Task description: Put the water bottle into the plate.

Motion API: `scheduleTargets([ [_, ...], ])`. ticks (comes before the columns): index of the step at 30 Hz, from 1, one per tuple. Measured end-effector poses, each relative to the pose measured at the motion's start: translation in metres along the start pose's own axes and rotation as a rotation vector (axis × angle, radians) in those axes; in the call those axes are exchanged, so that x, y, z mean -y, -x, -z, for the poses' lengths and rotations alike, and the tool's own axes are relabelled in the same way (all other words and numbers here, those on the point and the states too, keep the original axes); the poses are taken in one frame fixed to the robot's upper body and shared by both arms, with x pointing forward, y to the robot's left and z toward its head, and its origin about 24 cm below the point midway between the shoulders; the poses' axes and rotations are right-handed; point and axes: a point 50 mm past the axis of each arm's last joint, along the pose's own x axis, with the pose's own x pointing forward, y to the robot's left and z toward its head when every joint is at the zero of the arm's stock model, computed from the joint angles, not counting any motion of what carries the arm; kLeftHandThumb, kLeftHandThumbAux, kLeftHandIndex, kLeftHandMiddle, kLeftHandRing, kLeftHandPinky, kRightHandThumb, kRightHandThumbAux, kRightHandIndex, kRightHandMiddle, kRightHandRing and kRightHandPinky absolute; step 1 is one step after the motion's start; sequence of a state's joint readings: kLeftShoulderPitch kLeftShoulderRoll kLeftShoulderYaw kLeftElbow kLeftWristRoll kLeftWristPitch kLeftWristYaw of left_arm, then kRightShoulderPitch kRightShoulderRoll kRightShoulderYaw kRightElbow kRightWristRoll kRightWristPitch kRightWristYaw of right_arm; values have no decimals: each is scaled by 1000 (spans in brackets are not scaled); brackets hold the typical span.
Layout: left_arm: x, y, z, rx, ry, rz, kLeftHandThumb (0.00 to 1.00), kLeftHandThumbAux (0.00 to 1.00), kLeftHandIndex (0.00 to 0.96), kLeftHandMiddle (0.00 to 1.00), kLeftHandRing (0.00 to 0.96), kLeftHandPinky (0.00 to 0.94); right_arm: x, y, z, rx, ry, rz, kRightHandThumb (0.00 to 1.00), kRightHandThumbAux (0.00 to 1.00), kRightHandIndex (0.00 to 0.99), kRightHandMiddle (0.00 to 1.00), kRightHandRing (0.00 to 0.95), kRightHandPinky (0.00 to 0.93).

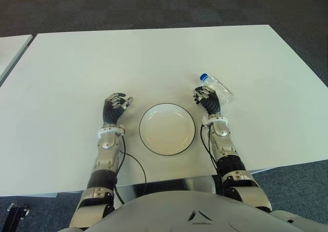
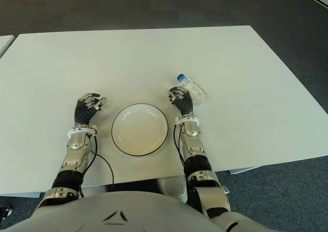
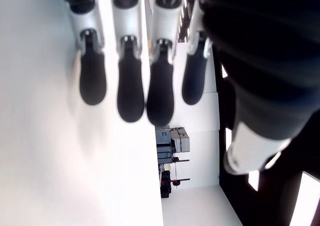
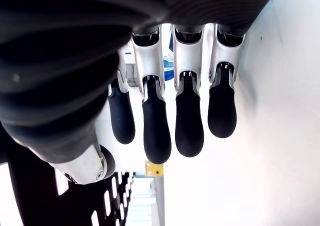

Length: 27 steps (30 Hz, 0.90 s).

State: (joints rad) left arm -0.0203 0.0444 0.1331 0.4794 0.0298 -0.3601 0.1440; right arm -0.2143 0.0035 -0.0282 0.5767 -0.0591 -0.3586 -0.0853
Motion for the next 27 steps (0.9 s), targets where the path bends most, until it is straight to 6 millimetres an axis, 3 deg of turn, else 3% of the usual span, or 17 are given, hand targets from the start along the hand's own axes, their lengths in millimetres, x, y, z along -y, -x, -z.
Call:
scheduleTargets([
  [10, 1, 1, 1, 1, 6, 0, 710, 713, 436, 624, 600, 585, 7, 0, -57, 396, 244, 94, 709, 727, 434, 657, 654, 610],
  [15, 2, 1, 1, 2, 12, 0, 709, 713, 435, 624, 598, 579, 8, 1, -71, 498, 374, 134, 705, 728, 429, 616, 595, 524],
  [22, 3, 1, 2, 6, 15, 1, 710, 713, 436, 627, 603, 591, 11, -7, -79, 540, 519, 133, 686, 730, 409, 352, 348, 334],
  [24, 3, 2, 2, 5, 15, 1, 710, 713, 436, 627, 604, 590, 14, -12, -83, 547, 560, 137, 513, 707, 272, 265, 250, 234],
  [27, 3, 2, 3, 5, 15, 2, 709, 713, 436, 625, 597, 576, 18, -20, -93, 566, 623, 147, 438, 663, 159, 177, 160, 146],
])
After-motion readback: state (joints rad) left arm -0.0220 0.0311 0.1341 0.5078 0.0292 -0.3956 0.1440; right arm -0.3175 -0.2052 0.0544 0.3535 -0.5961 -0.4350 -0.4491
